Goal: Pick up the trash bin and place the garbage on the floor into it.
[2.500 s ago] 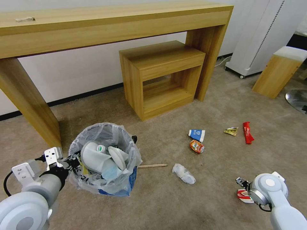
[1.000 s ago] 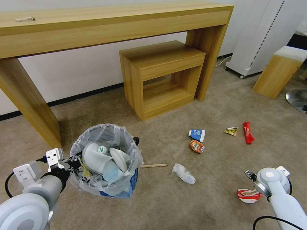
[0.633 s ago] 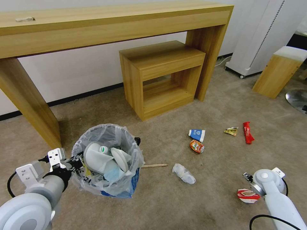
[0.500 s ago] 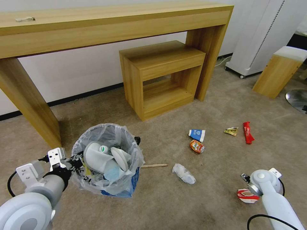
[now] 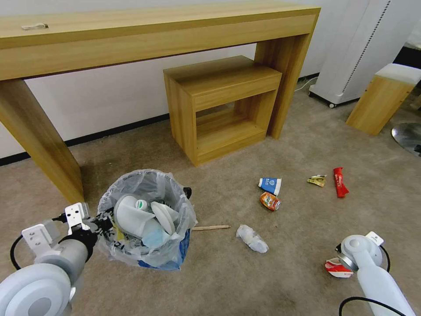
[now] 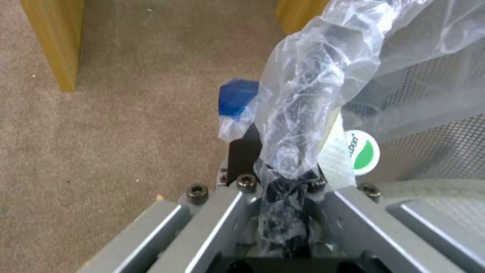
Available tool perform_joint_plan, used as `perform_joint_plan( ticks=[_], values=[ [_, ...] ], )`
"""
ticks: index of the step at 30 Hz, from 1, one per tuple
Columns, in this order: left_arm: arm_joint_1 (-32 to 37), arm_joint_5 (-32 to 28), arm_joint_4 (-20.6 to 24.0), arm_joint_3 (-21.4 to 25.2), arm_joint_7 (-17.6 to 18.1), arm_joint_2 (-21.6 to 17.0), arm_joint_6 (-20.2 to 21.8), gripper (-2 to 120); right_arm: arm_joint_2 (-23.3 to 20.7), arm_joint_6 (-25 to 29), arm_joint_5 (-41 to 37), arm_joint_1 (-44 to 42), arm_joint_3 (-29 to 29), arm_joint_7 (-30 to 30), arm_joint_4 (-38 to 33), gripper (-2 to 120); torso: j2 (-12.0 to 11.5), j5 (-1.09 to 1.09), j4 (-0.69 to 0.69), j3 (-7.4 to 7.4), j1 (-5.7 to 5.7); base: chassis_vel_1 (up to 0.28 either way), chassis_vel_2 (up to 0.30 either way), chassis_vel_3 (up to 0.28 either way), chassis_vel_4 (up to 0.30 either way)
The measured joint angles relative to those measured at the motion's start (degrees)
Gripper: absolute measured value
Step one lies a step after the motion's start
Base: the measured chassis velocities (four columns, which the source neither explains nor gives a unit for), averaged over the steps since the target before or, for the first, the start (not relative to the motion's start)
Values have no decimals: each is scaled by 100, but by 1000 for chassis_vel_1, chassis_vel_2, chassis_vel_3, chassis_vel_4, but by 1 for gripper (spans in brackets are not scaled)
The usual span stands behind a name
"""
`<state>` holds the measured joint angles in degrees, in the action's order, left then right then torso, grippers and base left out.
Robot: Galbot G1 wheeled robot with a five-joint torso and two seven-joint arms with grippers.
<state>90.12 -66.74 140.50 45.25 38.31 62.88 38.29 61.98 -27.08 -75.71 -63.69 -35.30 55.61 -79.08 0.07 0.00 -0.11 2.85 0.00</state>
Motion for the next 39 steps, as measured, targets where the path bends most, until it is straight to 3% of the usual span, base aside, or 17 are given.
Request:
perform_joint_plan(
  ticks=[7,22,26,29,30,33,39],
  values=[
    [-10,0,6,-22,-1,-15,-2,1,-44,18,123,-68,-31,-33,-79,0,0,0,0,0,0,0,0,0,0],
    [56,-2,89,-28,-3,-29,-2,1,-116,182,437,-281,-31,-151,-483,0,0,1,0,0,0,0,0,0,0],
    [97,47,129,-107,22,-30,-2,1,-269,513,763,-535,-72,-388,-1244,0,0,-1,0,0,0,0,0,0,0],
    [125,132,171,-275,48,-30,-3,1,-509,721,725,-753,-108,-747,-2339,0,0,-3,0,-1,0,0,0,0,0],
    [125,132,171,-275,48,-30,-3,1,-509,721,725,-753,-108,-747,-2339,0,0,-3,0,-1,0,0,0,0,0],
    [168,163,206,-438,51,-64,23,1,-801,806,619,-787,-90,-1496,-3134,0,0,-2,0,-1,0,0,0,0,0],
    [219,42,245,-558,49,-162,112,1,-1111,757,744,-509,233,-2395,-3931,0,0,-3,0,-1,0,0,0,0,0]
  ],
)
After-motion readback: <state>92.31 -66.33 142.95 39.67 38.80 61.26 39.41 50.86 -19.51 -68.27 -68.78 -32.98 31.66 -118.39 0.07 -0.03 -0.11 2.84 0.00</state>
